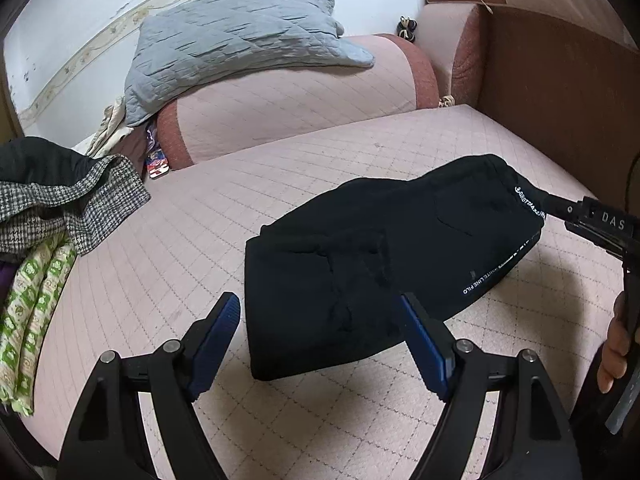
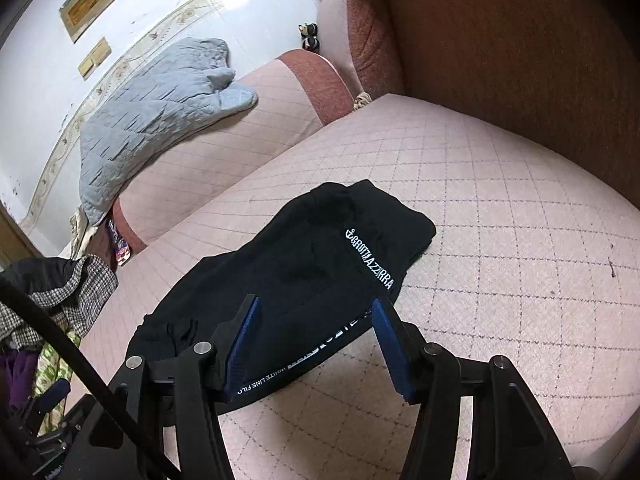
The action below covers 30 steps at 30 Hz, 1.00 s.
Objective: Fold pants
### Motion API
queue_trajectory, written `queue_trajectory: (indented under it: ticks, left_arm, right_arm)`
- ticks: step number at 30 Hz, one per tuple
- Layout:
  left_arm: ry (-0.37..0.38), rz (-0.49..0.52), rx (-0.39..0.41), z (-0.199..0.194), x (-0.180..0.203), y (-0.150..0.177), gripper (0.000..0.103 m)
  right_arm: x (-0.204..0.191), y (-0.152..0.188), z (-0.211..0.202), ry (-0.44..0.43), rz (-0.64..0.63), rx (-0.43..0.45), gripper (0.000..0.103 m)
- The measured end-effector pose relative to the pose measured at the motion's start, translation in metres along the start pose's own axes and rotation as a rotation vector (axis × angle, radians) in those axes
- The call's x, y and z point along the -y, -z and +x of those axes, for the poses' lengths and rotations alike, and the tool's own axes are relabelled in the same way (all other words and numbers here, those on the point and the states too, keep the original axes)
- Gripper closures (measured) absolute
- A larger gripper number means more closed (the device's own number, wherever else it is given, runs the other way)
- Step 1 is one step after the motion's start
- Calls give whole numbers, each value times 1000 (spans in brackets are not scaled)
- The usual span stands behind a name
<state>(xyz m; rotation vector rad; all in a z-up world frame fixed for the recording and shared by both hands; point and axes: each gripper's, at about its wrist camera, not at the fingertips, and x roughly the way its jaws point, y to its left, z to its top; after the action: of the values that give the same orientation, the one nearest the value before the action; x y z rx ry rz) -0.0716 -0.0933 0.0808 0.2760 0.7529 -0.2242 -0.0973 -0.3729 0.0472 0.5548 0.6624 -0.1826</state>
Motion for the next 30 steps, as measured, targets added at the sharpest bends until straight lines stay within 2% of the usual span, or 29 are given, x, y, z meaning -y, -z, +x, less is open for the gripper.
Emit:
queue_trajectory:
  ticks: [6,9,14,19,22,26,28,30]
  left_arm:
    - [22,-4,-31,11,3,1,23]
    - [62,-18,-58,20,3,-6,23]
    - [221,-55,-83,37,5,-53,23]
    - [327,-8,-87,64,31,-112,23]
    - [414,20,-124,95,58,-136,23]
    - [503,14,-243,154,98,-157,23]
    - [539,-19,-286,179,115,-166,23]
    - [593,-53,-307,198,132,-177,23]
  right_arm:
    - [8,-2,5,1,27,-21,40]
    - [14,-5,7,1,46,-29,40]
    - [35,-16,8,74,105,-11,39]
    - [66,-21,19,115,224,-35,39]
    - [75,-23,31,122,251,-69,39]
    - [81,-23,46,121,275,-86,39]
    - [77,-24,51,116,256,-77,35]
    - [76,-23,59,71,267,-78,28]
